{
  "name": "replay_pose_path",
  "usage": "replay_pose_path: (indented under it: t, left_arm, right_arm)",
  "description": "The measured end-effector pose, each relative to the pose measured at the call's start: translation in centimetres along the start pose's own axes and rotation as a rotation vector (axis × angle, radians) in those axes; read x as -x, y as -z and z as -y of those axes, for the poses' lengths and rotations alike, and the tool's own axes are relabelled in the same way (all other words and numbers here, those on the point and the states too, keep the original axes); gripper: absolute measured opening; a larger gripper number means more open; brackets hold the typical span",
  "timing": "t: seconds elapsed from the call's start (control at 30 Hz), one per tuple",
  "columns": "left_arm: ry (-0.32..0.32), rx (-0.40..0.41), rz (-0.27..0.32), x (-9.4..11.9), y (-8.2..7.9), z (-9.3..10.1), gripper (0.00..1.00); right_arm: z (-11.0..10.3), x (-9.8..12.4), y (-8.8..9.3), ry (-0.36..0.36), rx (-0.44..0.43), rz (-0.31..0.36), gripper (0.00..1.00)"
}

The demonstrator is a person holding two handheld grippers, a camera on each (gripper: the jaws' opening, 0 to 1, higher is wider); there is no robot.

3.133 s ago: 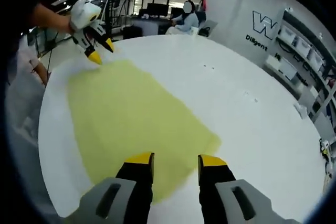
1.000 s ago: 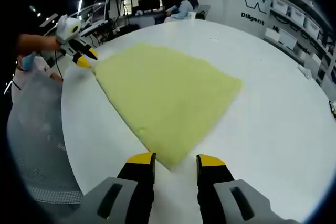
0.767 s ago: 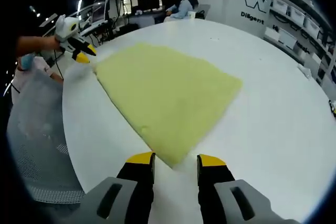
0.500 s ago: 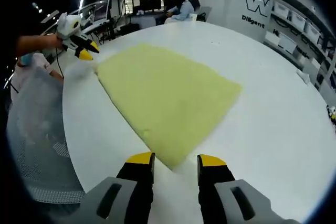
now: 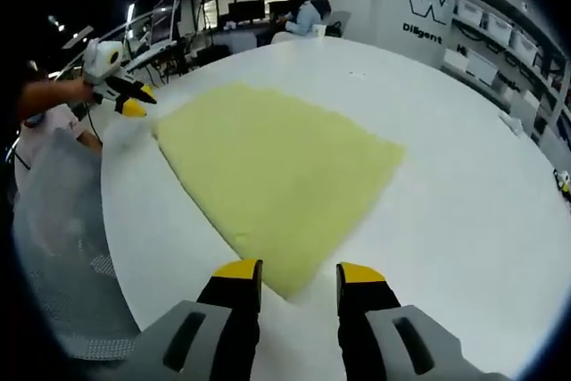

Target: Fold the garment on the visible template until the final outline fits inside the template.

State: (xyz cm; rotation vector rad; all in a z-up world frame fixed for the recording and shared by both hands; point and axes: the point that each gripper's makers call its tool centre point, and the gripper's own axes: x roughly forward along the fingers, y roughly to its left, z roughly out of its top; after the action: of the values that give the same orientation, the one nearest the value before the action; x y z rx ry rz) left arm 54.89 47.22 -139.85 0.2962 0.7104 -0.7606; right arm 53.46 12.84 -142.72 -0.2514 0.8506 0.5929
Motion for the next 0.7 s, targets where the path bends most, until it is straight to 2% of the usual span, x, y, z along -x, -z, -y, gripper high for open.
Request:
replay_pose_path:
  t: [0.27, 0.4, 0.6, 0.67, 0.7]
  left_arm:
    - [0.023, -0.003, -0.052, -1.5, 2.0, 0.8, 0.29]
    - [0.047, -0.008, -0.082, -1.8, 2.8, 1.4, 0.29]
    - [0.041, 0.021, -0.075, -2.4, 2.3, 1.3, 0.21]
    - [0.039, 0.008, -0.083, -2.6, 2.5, 1.3, 0.16]
    - [0.018, -0.015, -0.086, -2.6, 2.5, 0.9, 0.13]
  right_arm:
    - [0.5, 0.2, 1.6, 0.033, -0.11, 0.023, 0.29]
    - [0.4, 0.4, 2.5, 0.017, -0.164, 0.029, 0.29]
    - [-0.2, -0.1, 2.3, 0.005, -0.188, 0.039, 0.21]
    - [-0.5, -0.3, 2.1, -0.001, -0.19, 0.039, 0.15]
    - [-0.5, -0.4, 2.2, 0.002, -0.179, 0.033, 0.1]
